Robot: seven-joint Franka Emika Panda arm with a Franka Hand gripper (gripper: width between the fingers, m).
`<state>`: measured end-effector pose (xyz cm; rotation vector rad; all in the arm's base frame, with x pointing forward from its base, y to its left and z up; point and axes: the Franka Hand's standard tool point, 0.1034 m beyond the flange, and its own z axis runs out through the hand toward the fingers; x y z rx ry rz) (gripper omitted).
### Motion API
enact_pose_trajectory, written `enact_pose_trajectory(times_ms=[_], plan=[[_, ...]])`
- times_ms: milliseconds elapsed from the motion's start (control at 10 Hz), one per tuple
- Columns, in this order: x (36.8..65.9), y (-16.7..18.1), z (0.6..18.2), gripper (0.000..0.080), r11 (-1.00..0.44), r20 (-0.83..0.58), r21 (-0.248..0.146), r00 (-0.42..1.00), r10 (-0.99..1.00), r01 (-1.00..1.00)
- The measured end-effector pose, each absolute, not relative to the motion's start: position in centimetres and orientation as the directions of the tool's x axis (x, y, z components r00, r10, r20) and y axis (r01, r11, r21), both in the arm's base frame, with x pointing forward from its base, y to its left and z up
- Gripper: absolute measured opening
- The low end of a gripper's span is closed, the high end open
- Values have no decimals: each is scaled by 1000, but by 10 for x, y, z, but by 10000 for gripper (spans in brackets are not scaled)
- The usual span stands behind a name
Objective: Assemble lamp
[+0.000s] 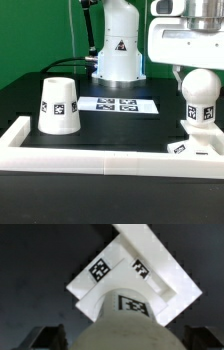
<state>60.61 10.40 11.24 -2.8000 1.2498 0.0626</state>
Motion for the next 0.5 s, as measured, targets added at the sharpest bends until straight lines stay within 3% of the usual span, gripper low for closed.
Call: enact_pose_trajectory(times_ms=[100,500], plan=[[607,107,112,576,-586,-97,-33,586,-805,-810],[608,112,111,569,-379,-136,-24,378,-916,-925]])
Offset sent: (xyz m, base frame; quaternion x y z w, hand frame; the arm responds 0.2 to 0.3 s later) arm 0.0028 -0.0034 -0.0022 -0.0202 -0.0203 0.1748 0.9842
